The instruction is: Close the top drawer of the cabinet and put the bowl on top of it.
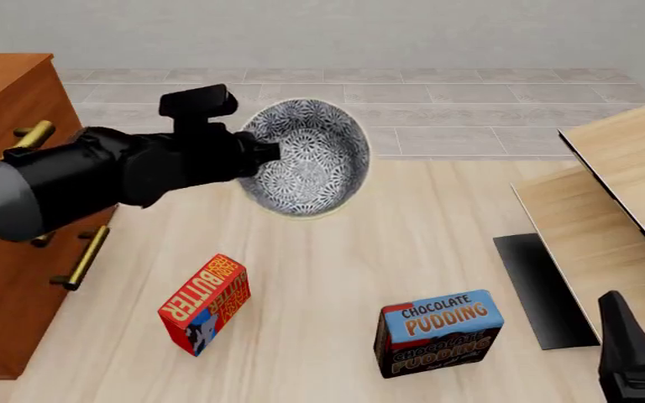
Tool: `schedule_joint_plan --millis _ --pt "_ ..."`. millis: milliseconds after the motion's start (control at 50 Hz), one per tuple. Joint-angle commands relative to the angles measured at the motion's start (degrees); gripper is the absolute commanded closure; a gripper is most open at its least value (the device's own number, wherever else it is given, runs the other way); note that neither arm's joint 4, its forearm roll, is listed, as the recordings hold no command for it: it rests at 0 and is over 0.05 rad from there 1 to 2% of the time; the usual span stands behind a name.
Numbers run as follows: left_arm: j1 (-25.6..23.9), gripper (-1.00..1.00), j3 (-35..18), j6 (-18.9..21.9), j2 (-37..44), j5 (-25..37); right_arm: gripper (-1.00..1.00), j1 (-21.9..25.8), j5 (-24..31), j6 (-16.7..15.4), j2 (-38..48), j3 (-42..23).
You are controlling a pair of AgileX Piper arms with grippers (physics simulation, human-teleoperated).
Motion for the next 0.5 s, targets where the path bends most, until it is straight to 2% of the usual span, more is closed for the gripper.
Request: schedule_joint_plan --millis 20,80,100,240,320,400,420,460,500 --pt "-0.4 1.00 3.5 -0.1 -7.2 1.8 -1.00 0.2 -0.1 -0.3 0.0 0.1" --pt "1.1 1.00 4.1 -1.7 -8.0 4.0 -1.00 0.3 0.0 -0.4 0.0 0.0" --pt "2.4 1.00 4.3 -0.5 -9.2 4.8 -1.00 0.3 0.1 -0.4 0.0 -0.2" --pt "3.1 1.00 4.9 -2.1 -11.0 7.9 -1.00 0.3 0.2 -0.5 0.0 -0.3" --pt "3.5 1.00 5.5 -6.6 -11.9 10.7 -1.00 0.3 0.4 -0.6 0.0 -0.5" --pt "4.7 1.00 5.6 -6.3 -12.8 12.2 -1.00 0.3 0.3 -0.6 0.0 -0.4" --pt "6.3 1.00 5.2 -4.2 -13.7 13.8 -1.00 0.3 0.2 -0.8 0.0 -0.3" --pt "7.1 1.00 5.2 -4.1 -13.9 14.3 -1.00 0.4 0.0 -0.9 0.0 -0.1" --pt "5.2 1.00 4.9 -5.8 -13.6 15.1 -1.00 0.5 0.1 -1.0 0.0 -0.3"
